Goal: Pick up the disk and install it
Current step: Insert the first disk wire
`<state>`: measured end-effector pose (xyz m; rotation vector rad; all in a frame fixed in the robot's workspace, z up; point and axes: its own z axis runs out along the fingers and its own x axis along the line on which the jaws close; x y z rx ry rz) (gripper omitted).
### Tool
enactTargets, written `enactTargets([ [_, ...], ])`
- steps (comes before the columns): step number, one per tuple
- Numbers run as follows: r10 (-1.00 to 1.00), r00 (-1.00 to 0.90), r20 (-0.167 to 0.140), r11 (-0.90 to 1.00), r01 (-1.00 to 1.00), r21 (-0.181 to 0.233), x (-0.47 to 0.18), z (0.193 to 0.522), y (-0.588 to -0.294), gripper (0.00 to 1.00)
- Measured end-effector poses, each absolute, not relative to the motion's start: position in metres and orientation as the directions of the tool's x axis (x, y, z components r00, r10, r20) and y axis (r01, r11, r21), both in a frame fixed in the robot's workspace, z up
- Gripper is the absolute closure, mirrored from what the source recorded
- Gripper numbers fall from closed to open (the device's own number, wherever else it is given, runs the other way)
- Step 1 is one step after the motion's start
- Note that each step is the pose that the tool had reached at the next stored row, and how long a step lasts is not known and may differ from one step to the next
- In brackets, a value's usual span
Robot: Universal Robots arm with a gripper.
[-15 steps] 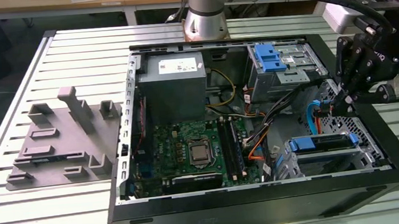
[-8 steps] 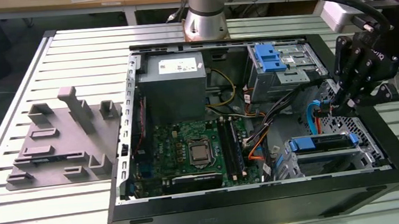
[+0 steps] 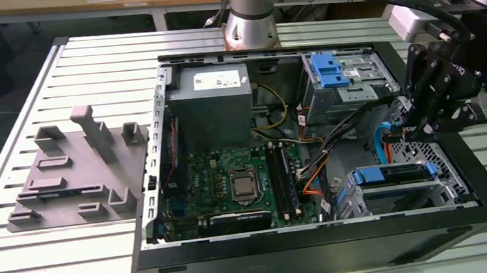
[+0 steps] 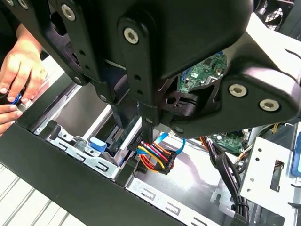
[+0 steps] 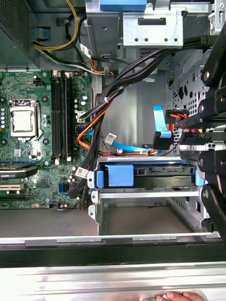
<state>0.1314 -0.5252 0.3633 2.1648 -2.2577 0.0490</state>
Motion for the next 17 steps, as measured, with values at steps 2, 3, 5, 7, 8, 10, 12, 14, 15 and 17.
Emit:
enactTargets([
  [2, -0.999, -0.042, 0.032, 0.042, -0.999, -0.014, 0.1314, 0.3623, -0.5241, 0.68],
  [3, -0.999, -0.042, 0.032, 0.042, -0.999, -0.014, 0.1314, 0.3617, -0.5231, 0.68],
  [5, -0.999, -0.042, 0.033, 0.042, -0.999, -0.014, 0.1314, 0.3608, -0.521, 0.68],
  [7, -0.998, -0.042, 0.036, 0.042, -0.999, -0.014, 0.1314, 0.3597, -0.5197, 0.68],
  [8, -0.998, -0.042, 0.039, 0.042, -0.999, -0.015, 0.1314, 0.3592, -0.5191, 0.68],
  [10, -0.998, -0.042, 0.049, 0.042, -0.999, -0.016, 0.1314, 0.3583, -0.5179, 0.68],
  [12, -0.998, -0.042, 0.055, 0.042, -0.999, -0.016, 0.1314, 0.3574, -0.5169, 0.68],
  [14, -0.997, -0.043, 0.064, 0.042, -0.999, -0.017, 0.1314, 0.3567, -0.516, 0.68],
  [15, -0.997, -0.043, 0.069, 0.041, -0.999, -0.017, 0.1314, 0.3564, -0.5157, 0.68],
  [17, -0.996, -0.043, 0.077, 0.041, -0.999, -0.017, 0.1314, 0.3557, -0.515, 0.68],
])
